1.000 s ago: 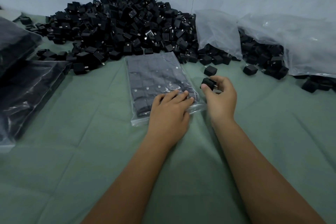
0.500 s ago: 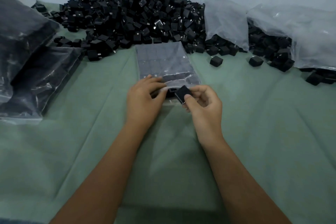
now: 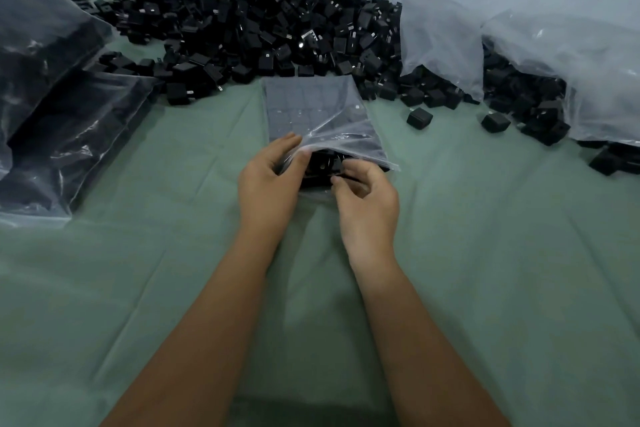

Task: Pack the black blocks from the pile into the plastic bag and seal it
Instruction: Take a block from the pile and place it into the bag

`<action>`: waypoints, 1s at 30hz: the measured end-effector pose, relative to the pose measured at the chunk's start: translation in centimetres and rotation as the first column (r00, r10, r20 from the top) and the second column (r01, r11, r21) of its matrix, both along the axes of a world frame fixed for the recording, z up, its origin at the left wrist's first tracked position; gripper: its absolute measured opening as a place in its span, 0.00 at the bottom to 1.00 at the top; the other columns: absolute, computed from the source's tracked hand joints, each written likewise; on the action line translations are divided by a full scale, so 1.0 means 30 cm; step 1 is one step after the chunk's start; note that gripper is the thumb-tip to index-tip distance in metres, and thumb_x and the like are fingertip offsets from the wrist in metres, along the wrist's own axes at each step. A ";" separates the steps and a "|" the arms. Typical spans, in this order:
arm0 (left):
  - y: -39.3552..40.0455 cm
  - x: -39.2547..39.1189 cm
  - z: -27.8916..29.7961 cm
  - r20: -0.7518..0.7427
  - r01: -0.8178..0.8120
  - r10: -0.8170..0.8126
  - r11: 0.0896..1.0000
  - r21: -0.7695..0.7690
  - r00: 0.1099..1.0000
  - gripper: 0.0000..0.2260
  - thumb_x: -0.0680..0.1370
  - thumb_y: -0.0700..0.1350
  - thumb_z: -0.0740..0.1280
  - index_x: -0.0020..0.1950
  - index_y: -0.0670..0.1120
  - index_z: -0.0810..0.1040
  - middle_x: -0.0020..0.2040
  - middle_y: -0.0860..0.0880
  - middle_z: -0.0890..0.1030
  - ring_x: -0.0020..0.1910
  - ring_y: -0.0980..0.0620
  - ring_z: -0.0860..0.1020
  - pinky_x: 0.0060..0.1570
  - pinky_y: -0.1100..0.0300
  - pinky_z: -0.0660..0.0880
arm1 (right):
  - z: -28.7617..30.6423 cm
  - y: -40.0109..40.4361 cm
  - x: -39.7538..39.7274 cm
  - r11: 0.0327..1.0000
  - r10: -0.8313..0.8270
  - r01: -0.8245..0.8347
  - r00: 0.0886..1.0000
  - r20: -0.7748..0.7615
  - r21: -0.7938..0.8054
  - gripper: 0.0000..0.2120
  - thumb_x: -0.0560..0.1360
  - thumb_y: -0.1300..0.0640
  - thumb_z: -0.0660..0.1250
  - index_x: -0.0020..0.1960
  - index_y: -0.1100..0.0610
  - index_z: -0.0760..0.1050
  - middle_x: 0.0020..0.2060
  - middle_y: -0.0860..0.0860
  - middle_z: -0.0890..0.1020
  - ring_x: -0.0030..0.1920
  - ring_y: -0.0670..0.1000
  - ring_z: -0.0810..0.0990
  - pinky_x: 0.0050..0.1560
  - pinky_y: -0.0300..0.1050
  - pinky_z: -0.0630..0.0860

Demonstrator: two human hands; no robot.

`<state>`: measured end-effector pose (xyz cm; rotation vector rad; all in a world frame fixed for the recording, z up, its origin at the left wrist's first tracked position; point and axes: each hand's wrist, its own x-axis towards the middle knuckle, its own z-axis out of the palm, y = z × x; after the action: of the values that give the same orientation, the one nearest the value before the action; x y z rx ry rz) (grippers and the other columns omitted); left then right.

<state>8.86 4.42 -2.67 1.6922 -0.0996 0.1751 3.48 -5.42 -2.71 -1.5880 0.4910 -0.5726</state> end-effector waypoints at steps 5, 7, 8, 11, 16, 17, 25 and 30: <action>0.002 0.003 -0.004 -0.010 0.012 -0.011 0.999 0.032 1.000 0.13 0.78 0.47 0.69 0.63 0.49 0.81 0.63 0.55 0.80 0.63 0.62 0.75 0.65 0.69 0.69 | -0.002 0.017 -0.040 0.861 0.071 -0.074 0.997 -0.024 -0.504 0.13 0.74 0.61 0.66 0.55 0.50 0.81 0.53 0.47 0.78 0.56 0.47 0.73 0.60 0.35 0.67; 0.002 -0.001 -0.004 -0.007 0.027 -0.026 1.000 0.009 1.000 0.12 0.78 0.46 0.69 0.61 0.50 0.81 0.63 0.55 0.80 0.65 0.61 0.74 0.68 0.64 0.69 | -0.007 0.025 -0.039 0.733 0.059 -0.106 0.994 -0.092 -0.672 0.15 0.75 0.59 0.66 0.60 0.51 0.80 0.57 0.50 0.77 0.59 0.50 0.70 0.64 0.40 0.65; 0.002 -0.004 -0.005 -0.002 0.032 -0.032 0.999 -0.001 0.999 0.11 0.79 0.45 0.69 0.61 0.51 0.82 0.63 0.55 0.80 0.66 0.60 0.74 0.69 0.61 0.69 | -0.009 0.028 -0.036 0.673 0.044 -0.125 0.991 -0.129 -0.729 0.17 0.75 0.59 0.65 0.63 0.52 0.78 0.59 0.51 0.76 0.61 0.52 0.69 0.64 0.43 0.65; 0.002 -0.009 -0.009 0.031 0.047 -0.046 0.999 -0.020 0.998 0.10 0.79 0.44 0.68 0.60 0.52 0.82 0.62 0.57 0.80 0.69 0.60 0.71 0.71 0.57 0.67 | -0.014 0.034 -0.026 0.570 0.008 -0.163 0.981 -0.194 -0.805 0.18 0.76 0.58 0.64 0.65 0.56 0.76 0.61 0.52 0.76 0.63 0.55 0.71 0.64 0.45 0.62; -0.001 -0.014 -0.012 0.146 0.044 -0.046 0.999 0.018 0.988 0.13 0.79 0.43 0.68 0.55 0.63 0.79 0.61 0.58 0.80 0.68 0.59 0.72 0.71 0.53 0.67 | -0.007 0.045 -0.024 0.475 -0.011 -0.171 0.980 -0.200 -0.863 0.20 0.75 0.57 0.60 0.65 0.58 0.75 0.62 0.52 0.78 0.64 0.54 0.73 0.65 0.48 0.64; -0.001 -0.013 -0.015 0.162 0.040 -0.044 0.999 0.026 0.986 0.14 0.79 0.43 0.68 0.55 0.64 0.78 0.61 0.58 0.80 0.68 0.59 0.73 0.71 0.52 0.68 | -0.006 0.047 -0.025 0.456 -0.008 -0.173 0.980 -0.198 -0.873 0.21 0.74 0.57 0.60 0.65 0.58 0.76 0.62 0.52 0.78 0.63 0.54 0.73 0.66 0.49 0.65; 0.003 -0.002 -0.030 0.121 0.038 -0.038 0.999 -0.003 0.992 0.12 0.79 0.44 0.69 0.61 0.55 0.81 0.62 0.58 0.80 0.67 0.60 0.73 0.70 0.51 0.69 | -0.005 0.044 -0.012 0.477 -0.029 -0.191 0.972 -0.232 -0.858 0.22 0.75 0.57 0.64 0.69 0.56 0.72 0.65 0.54 0.74 0.66 0.57 0.70 0.67 0.51 0.64; 0.006 -0.002 -0.025 0.112 0.033 -0.035 0.999 0.017 0.993 0.13 0.78 0.43 0.69 0.62 0.50 0.81 0.63 0.54 0.80 0.67 0.57 0.74 0.70 0.51 0.69 | -0.009 0.034 -0.006 0.461 -0.036 -0.225 0.962 -0.271 -0.859 0.21 0.78 0.56 0.60 0.71 0.59 0.69 0.68 0.53 0.72 0.69 0.54 0.67 0.69 0.49 0.61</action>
<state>8.80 4.59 -3.40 1.6940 -0.2139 0.2445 3.30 -4.41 -2.97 -2.7353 0.2682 -0.5676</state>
